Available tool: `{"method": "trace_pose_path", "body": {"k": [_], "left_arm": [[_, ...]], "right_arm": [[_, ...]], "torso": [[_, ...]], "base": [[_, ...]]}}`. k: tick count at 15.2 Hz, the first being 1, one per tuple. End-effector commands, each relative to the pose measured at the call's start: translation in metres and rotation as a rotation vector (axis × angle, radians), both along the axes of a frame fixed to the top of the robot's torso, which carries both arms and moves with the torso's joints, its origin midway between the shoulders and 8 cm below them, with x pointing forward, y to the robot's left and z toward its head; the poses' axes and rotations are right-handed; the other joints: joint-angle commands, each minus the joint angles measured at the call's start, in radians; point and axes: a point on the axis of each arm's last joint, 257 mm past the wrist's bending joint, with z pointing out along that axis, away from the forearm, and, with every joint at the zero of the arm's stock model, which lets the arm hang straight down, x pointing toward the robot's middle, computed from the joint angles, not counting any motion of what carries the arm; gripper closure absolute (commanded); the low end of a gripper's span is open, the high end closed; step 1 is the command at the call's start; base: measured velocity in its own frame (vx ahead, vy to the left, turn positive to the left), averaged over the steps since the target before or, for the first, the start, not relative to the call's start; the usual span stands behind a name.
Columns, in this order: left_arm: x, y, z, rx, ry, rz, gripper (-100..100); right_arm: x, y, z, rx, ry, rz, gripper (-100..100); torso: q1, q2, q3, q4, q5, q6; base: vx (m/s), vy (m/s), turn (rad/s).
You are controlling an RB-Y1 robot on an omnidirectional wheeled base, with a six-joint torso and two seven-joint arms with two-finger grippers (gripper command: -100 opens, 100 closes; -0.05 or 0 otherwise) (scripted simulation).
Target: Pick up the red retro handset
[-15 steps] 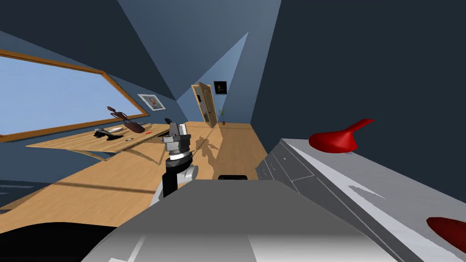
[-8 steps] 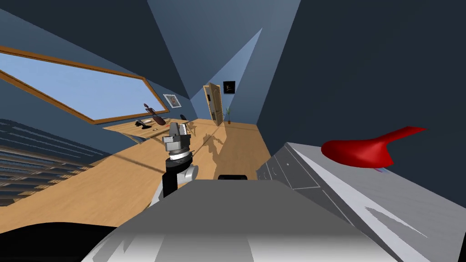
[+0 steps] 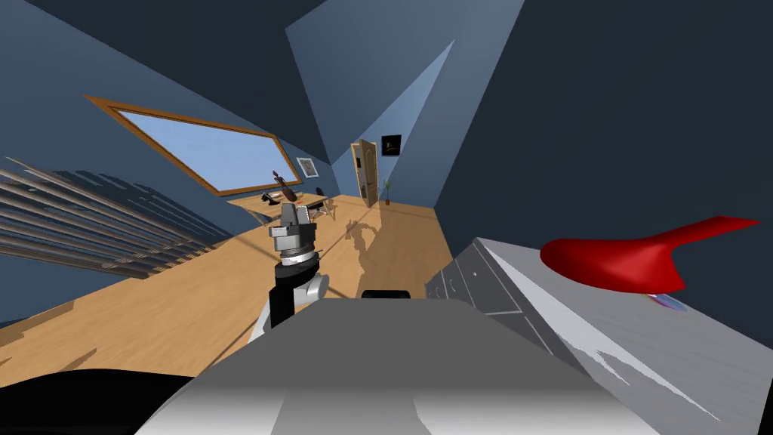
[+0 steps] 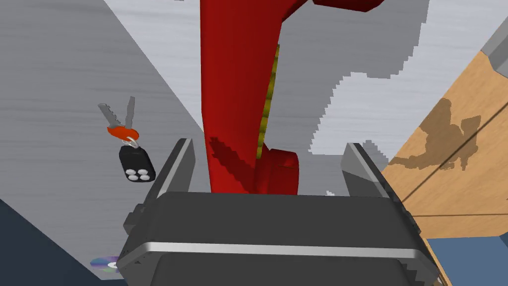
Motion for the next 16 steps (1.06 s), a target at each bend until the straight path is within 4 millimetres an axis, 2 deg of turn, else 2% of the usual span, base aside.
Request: {"method": "trace_pose_path", "body": {"k": [1,3,4,5,7,8,9,13,14,15,16], "left_arm": [[0.0,0.0,0.0,0.0,0.0,0.0,0],[0.0,0.0,0.0,0.0,0.0,0.0,0],[0.0,0.0,0.0,0.0,0.0,0.0,0],[0.0,0.0,0.0,0.0,0.0,0.0,0],[0.0,0.0,0.0,0.0,0.0,0.0,0],[0.0,0.0,0.0,0.0,0.0,0.0,0],[0.0,0.0,0.0,0.0,0.0,0.0,0],[0.0,0.0,0.0,0.0,0.0,0.0,0],[0.0,0.0,0.0,0.0,0.0,0.0,0],[0.0,0.0,0.0,0.0,0.0,0.0,0],[0.0,0.0,0.0,0.0,0.0,0.0,0]], "right_arm": [[0.005,0.004,-0.01,0.041,0.024,0.033,-100],[0.009,0.009,-0.019,0.08,0.041,0.062,-100],[0.006,0.007,-0.014,0.058,0.03,0.045,-100],[0.004,0.006,-0.027,0.059,0.038,0.045,-100],[0.002,0.005,-0.035,0.057,0.041,0.043,-100],[0.004,0.007,-0.029,0.061,0.037,0.045,-100],[0.004,0.007,-0.03,0.059,0.039,0.045,100],[0.003,0.007,-0.03,0.059,0.039,0.042,100],[0.006,0.008,-0.018,0.062,0.033,0.048,100],[0.007,0.008,-0.016,0.063,0.032,0.049,100],[0.005,0.007,-0.021,0.059,0.036,0.046,100]], "torso": [[0.0,0.0,0.0,0.0,0.0,0.0],[0.002,-0.002,-0.001,0.0,0.0,0.0],[0.003,-0.002,-0.001,-0.001,0.001,0.0],[0.005,-0.003,-0.002,-0.001,0.001,0.001],[0.009,-0.008,-0.005,-0.002,0.002,0.001],[0.011,-0.01,-0.006,-0.002,0.003,0.001],[0.012,-0.011,-0.006,-0.003,0.003,0.001],[0.011,-0.009,-0.006,-0.003,0.004,0.0],[0.011,-0.009,-0.006,-0.003,0.004,0.0],[0.01,-0.008,-0.005,-0.003,0.005,0.001],[0.01,-0.007,-0.005,-0.003,0.006,0.001]], "base": [[-0.086,-0.075,0.154],[-0.086,-0.053,0.15],[-0.052,-0.027,0.049],[0.002,0.004,0.028],[0.053,0.045,0.027],[0.037,0.035,0.001],[0.011,0.011,-0.003],[0.0,0.0,0.0],[-0.026,-0.021,-0.024],[-0.053,-0.041,-0.028],[-0.034,-0.028,-0.006]]}}
